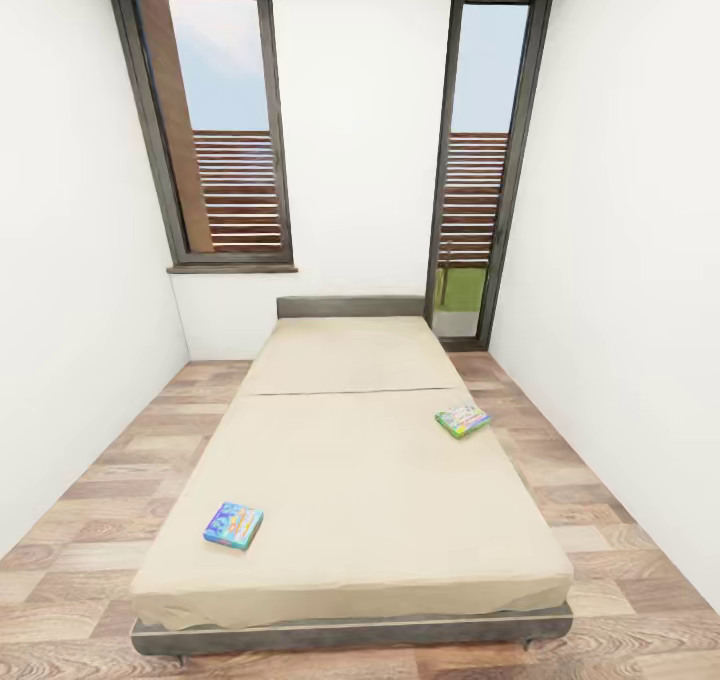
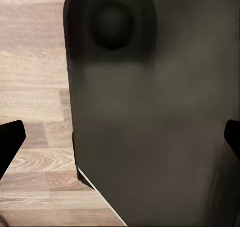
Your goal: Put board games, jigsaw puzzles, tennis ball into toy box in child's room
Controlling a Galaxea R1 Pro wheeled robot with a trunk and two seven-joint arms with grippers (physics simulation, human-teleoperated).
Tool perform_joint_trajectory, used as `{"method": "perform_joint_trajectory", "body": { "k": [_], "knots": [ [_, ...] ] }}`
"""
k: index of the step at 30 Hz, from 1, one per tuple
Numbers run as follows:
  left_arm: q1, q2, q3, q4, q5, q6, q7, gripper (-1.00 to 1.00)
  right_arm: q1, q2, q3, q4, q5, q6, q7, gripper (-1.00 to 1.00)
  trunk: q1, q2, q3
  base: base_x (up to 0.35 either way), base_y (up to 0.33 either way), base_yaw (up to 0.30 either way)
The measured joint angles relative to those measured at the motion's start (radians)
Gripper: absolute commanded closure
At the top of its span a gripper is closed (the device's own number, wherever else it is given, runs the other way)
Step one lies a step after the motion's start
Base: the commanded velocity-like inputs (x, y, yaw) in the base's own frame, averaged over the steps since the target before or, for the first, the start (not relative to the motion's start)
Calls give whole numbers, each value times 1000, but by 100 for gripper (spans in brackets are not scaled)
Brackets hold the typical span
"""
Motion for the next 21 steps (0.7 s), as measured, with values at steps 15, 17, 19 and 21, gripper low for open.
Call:
{"method": "perform_joint_trajectory", "body": {
  "k": [15, 17, 19, 21],
  "knots": [
    [5, -19, 7, 2, 1, -6, -3, -100, -2, 64, 3, 0, 1, 13, 14, -100, 0, 0, 0, 0, 0, 0],
    [5, -19, 7, 1, 0, -6, -3, -100, -2, 65, 4, 0, 1, 13, 14, -100, 0, 0, 0, 0, 0, 0],
    [5, -19, 8, 1, 0, -6, -3, -100, -2, 65, 3, 0, 1, 13, 14, -100, 0, 0, 0, 0, 0, 0],
    [5, -20, 8, 1, 0, -6, -4, -100, -2, 64, 2, 0, -2, 13, 14, -100, 0, 0, 0, 0, 0, 0]
  ]
}}
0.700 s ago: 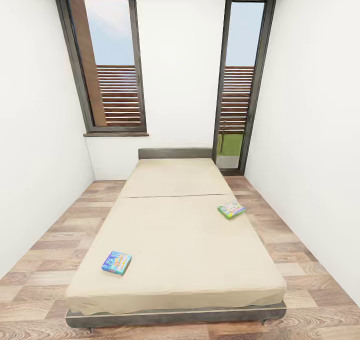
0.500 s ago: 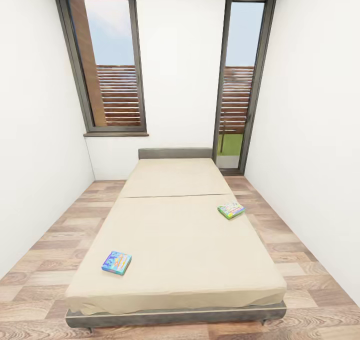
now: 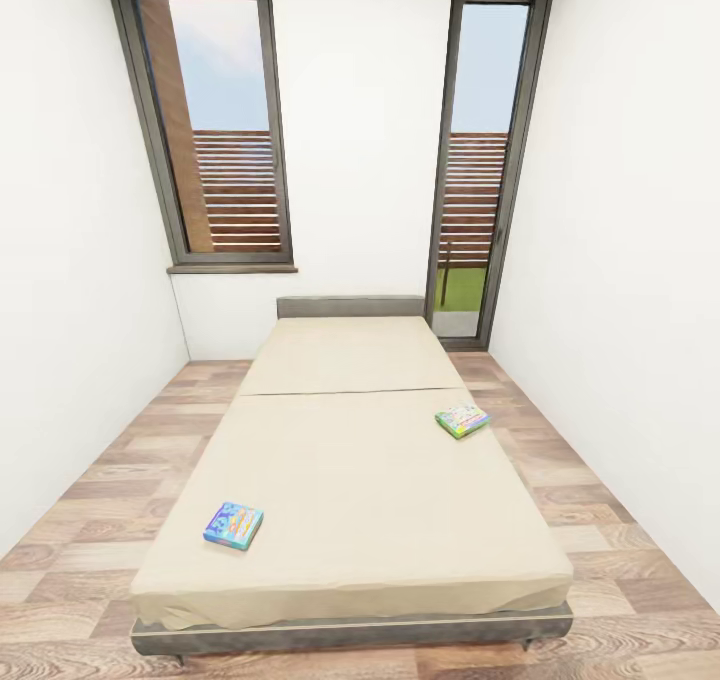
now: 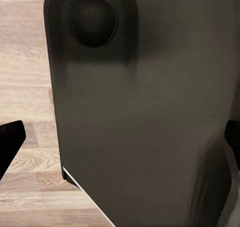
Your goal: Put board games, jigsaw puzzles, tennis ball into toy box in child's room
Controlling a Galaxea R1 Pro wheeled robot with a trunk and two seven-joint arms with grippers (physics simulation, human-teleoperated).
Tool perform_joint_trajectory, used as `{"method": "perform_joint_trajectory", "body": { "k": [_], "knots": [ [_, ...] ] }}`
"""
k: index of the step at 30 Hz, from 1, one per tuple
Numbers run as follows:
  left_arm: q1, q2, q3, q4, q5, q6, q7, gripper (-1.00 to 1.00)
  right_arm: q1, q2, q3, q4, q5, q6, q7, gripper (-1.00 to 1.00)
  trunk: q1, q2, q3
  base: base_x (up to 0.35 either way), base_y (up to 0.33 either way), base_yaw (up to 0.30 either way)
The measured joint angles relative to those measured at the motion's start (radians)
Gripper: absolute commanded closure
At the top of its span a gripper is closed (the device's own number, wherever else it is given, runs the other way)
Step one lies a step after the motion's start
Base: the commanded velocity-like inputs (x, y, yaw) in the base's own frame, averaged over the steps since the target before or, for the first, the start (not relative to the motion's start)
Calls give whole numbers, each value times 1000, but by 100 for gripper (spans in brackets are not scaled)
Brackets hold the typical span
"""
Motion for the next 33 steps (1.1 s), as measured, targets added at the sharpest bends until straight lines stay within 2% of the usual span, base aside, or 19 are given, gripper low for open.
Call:
{"method": "perform_joint_trajectory", "body": {
  "k": [6, 15, 25, 33],
  "knots": [
    [0, 0, -1, 0, 0, 1, 0, -100, 0, -5, -4, 0, -6, 0, 0, -100, 0, 0, 0, 0, 0, 0],
    [0, 2, -1, -1, 0, 0, 0, -100, 0, -2, 4, 0, 6, 4, 0, -100, -34, 63, 25, 0, 0, 62],
    [0, 4, -1, -3, -1, 1, 1, -100, 0, -3, 0, 0, 2, 2, -1, -100, -73, 133, 49, 0, 0, 202],
    [-1, 7, -4, -25, -3, 1, 1, -100, 0, -8, -3, 0, -4, 0, -1, -100, -103, 189, 73, 0, 0, 43]
  ]
}}
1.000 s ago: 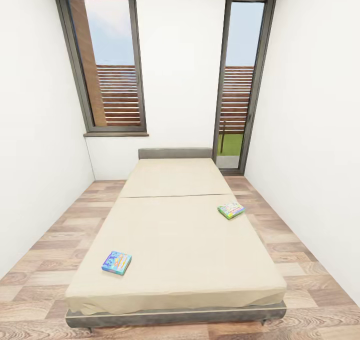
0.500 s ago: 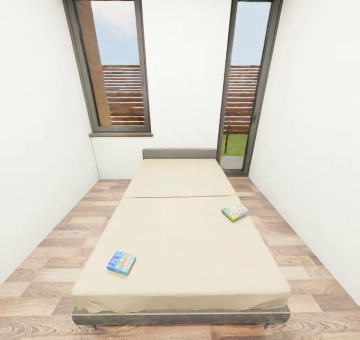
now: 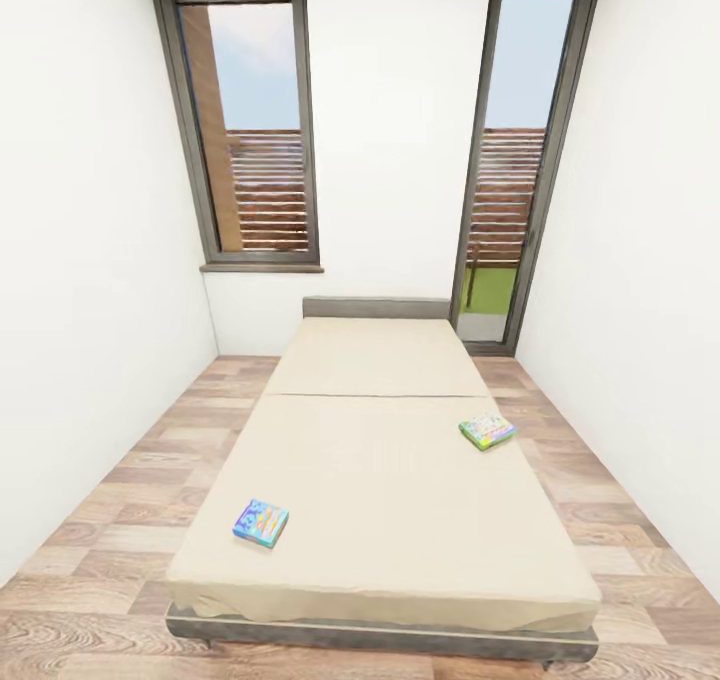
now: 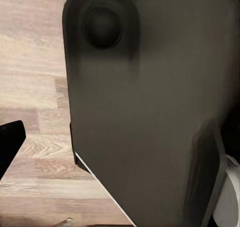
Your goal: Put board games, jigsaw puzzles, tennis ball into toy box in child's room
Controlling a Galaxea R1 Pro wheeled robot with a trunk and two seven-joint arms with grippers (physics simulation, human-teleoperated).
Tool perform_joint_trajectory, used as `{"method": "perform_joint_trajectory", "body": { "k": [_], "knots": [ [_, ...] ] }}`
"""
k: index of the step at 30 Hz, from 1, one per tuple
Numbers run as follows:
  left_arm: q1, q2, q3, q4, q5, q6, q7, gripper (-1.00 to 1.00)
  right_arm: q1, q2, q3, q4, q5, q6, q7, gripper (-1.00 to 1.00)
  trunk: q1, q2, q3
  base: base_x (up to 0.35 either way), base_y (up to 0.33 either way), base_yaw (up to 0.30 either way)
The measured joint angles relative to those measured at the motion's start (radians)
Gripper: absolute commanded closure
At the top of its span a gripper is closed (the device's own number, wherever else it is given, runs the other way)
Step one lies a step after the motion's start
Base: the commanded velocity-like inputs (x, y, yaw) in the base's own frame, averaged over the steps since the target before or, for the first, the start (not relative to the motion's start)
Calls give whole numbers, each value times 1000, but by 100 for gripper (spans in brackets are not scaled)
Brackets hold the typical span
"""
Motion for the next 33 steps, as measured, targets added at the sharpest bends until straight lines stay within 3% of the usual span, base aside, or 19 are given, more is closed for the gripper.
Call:
{"method": "perform_joint_trajectory", "body": {
  "k": [6, 12, 21, 26, 28, 33],
  "knots": [
    [0, 16, 2, -16, 0, 0, 1, -100, 0, -16, 0, 0, 0, 0, 0, -100, -23, 42, 19, 0, 0, 5],
    [-1, 44, 3, -83, 0, 1, 6, -100, 0, -25, 1, -1, 2, 0, 0, -100, -46, 84, 38, 0, 0, 0],
    [-25, 80, 7, -172, 3, 13, 111, -100, -1, -30, -3, -30, -3, -28, 0, -100, -80, 147, 66, 0, 0, 0],
    [-100, 87, 7, -183, 5, 26, 156, -100, -17, -31, -5, -91, -4, -38, 2, -100, -100, 182, 82, 0, 0, 0],
    [-163, 97, 7, -184, 6, 68, 165, -100, -57, -31, -5, -135, -5, -17, 3, -100, -107, 196, 89, 0, 0, 0],
    [-255, 117, 9, -185, 7, 159, 163, -100, -148, -30, -5, -175, -5, 76, 4, -100, -126, 231, 104, 0, 0, 0]
  ]
}}
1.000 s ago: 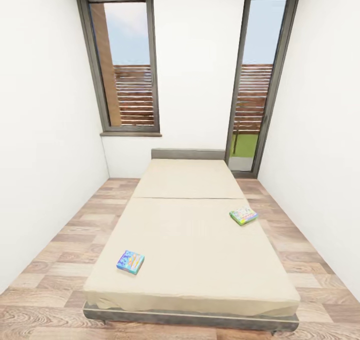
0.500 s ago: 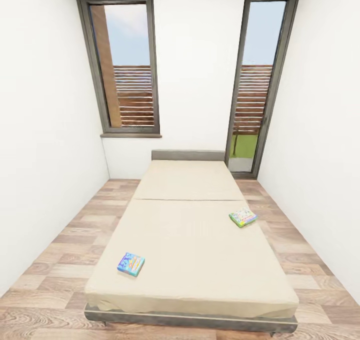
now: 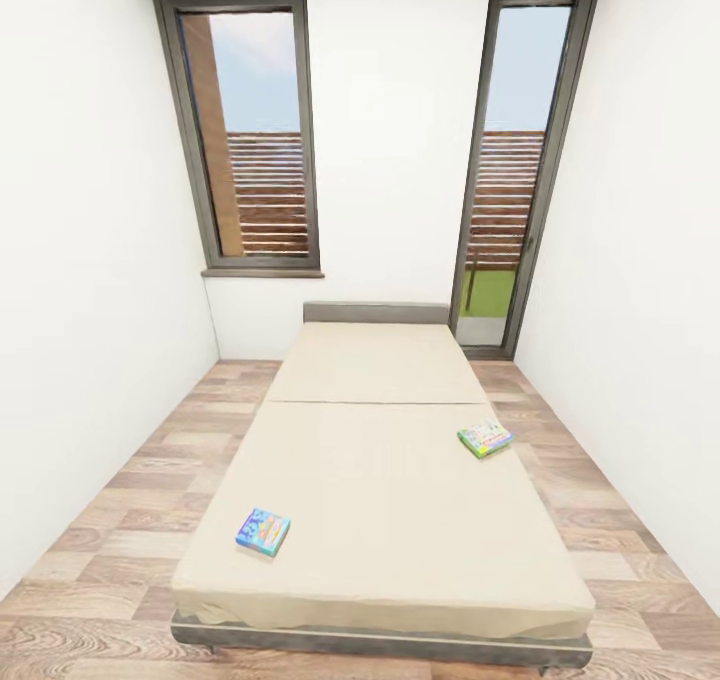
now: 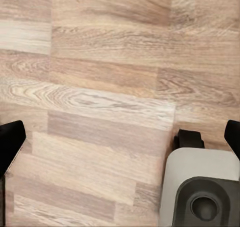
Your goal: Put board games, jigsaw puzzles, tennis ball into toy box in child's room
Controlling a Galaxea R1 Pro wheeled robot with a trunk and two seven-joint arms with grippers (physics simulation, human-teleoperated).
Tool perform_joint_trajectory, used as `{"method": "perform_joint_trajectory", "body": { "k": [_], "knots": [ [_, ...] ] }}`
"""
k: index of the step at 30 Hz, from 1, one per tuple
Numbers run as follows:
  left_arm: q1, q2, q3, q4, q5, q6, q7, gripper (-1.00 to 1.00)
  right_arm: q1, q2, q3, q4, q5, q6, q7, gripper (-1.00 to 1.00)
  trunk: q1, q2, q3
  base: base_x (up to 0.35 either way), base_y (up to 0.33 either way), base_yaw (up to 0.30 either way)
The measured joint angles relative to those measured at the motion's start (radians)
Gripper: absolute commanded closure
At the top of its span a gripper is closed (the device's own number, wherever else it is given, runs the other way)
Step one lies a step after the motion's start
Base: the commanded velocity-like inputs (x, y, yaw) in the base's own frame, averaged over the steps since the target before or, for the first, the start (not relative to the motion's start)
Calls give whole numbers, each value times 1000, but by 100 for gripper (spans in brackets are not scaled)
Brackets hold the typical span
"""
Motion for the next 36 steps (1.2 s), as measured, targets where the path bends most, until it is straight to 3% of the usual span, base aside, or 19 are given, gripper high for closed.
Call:
{"method": "perform_joint_trajectory", "body": {
  "k": [4, 8, 14, 17, 32, 36],
  "knots": [
    [-64, 6, 4, 0, 1, 38, -1, -100, -68, 3, 0, -32, 0, 74, -2, -100, -15, 28, 12, 0, 0, 0],
    [-110, 9, 38, 0, 1, 52, -2, -100, -106, 10, 0, -62, 0, 112, -9, -100, -31, 56, 25, 0, 0, 0],
    [-125, 9, 111, 2, 1, 47, -9, -100, -117, 16, 7, -74, 9, 113, -16, -100, -54, 98, 44, 0, 0, 0],
    [-126, 8, 124, 6, 0, 44, -14, -100, -117, 18, 8, -76, 10, 111, -18, -100, -65, 119, 53, 0, 0, 0],
    [-125, 8, 127, 11, -9, -25, -17, -100, -117, 19, 9, -76, 11, 104, -19, -100, -123, 224, 102, 0, 0, 160],
    [-125, 3, 125, 11, -10, -26, -16, -100, -113, 18, 9, -74, 12, 94, -18, -100, -123, 224, 102, 0, 0, 62]
  ]
}}
